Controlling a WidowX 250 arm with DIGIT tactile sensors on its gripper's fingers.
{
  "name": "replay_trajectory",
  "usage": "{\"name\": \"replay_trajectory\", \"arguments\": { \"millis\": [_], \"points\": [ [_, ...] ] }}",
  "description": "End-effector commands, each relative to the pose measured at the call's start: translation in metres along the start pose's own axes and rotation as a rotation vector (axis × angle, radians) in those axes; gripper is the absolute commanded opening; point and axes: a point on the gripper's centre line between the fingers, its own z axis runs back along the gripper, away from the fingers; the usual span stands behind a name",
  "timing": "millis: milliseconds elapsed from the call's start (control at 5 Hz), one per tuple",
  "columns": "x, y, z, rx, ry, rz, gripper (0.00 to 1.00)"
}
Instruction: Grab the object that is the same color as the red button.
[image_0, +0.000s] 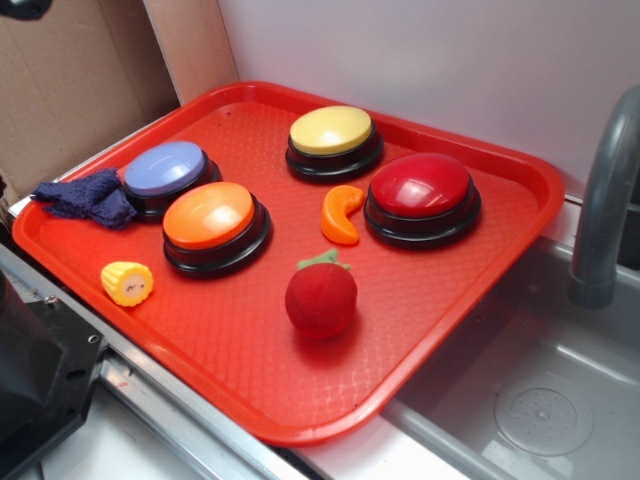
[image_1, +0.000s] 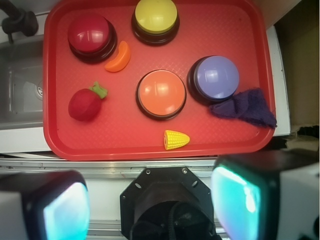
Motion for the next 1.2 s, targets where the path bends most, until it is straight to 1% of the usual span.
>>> {"name": "replay_trajectory", "arguments": {
  "millis": [0, 200, 600, 800, 1000],
  "points": [
    [0.000, 0.000, 0.000, 0.000, 0.000, 0.000, 1.00],
    [0.005, -0.005, -0.005, -0.028, -0.012, -0.001, 1.00],
    [0.016, -0.021, -0.015, -0.029, -0.053, 0.036, 1.00],
    [0.031, -0.038, -0.031, -0.013, -0.108, 0.140, 1.00],
    [0.044, -0.057, -0.048, -0.023, -0.145, 0.190, 1.00]
  ]
}}
